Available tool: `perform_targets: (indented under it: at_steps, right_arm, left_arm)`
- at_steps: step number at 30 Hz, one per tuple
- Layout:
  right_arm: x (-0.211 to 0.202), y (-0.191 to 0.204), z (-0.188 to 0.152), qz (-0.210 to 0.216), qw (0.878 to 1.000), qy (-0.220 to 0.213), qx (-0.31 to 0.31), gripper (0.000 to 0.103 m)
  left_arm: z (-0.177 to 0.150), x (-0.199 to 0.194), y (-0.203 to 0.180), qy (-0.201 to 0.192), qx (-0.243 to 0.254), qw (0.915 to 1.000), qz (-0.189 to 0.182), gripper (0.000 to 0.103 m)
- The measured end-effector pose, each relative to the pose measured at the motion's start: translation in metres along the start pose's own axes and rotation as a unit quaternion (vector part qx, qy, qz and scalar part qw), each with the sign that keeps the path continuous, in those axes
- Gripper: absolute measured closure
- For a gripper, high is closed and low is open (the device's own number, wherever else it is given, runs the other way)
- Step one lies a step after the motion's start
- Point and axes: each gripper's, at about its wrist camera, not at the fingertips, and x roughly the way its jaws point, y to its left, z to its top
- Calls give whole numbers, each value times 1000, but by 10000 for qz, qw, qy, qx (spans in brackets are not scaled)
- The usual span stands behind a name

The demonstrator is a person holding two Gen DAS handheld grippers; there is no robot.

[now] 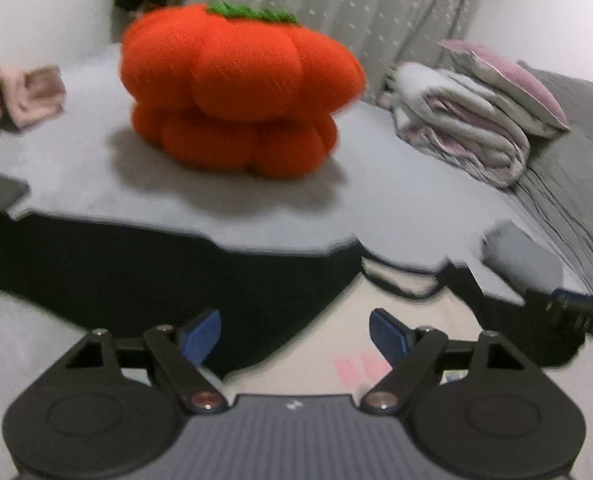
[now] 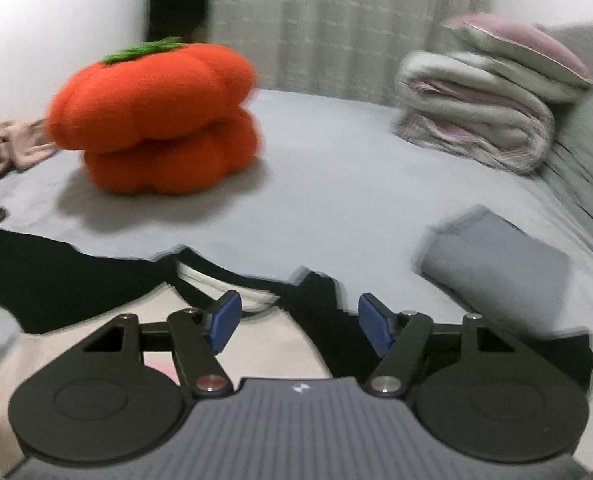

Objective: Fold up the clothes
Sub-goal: 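Move the open right gripper across the sweatshirt toward the other black sleeve, then grasp the black sleeve cuff with the right gripper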

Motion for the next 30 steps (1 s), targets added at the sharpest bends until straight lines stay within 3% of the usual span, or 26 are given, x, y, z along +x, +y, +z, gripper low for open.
perform_targets:
  at_steps: [4, 7, 10, 14, 18, 22, 23, 25, 26, 29, 30]
  right_arm:
    - [-8, -42, -22, -585, 9967, 56, 562, 34]
    - [-9, -77, -38, -1114, 9879, 7, 1076, 35]
    - [-5, -112, -52, -1683, 9717, -33, 1656, 35]
    - [1, -148, -61, -2293, 9496, -62, 2137, 35]
    - [9, -173, -71, -2619, 9345, -65, 2412, 35]
    - [20, -191, -84, -2359, 9287, -92, 2858, 38]
    - [23, -194, -89, -2280, 9282, -88, 2938, 43]
    - [24, -197, -94, -2175, 9260, -175, 3080, 63]
    - [22, -198, -95, -2145, 9242, -234, 3150, 81]
    - [15, -196, -93, -2067, 9220, -423, 3247, 94]
    - [13, -193, -89, -2080, 9236, -481, 3184, 94]
  left_arm:
    - [-31, 11, -5, -169, -77, 9997, -143, 20]
    - [-34, 14, -19, -208, 130, 9995, -207, 20]
    - [-34, 16, -27, -406, 368, 9983, -180, 20]
    - [-38, 18, -26, -341, 373, 9982, -309, 20]
    - [-40, 23, -24, -305, 468, 9983, -193, 20]
    - [-41, 26, -21, -198, 330, 9990, -225, 20]
    - [-42, 26, -20, -171, 291, 9991, -249, 20]
    - [-43, 26, -20, -149, 274, 9992, -260, 20]
    - [-43, 26, -20, -142, 272, 9992, -261, 20]
    - [-43, 26, -19, -160, 266, 9992, -256, 20]
    - [-42, 26, -18, -152, 234, 9993, -252, 20]
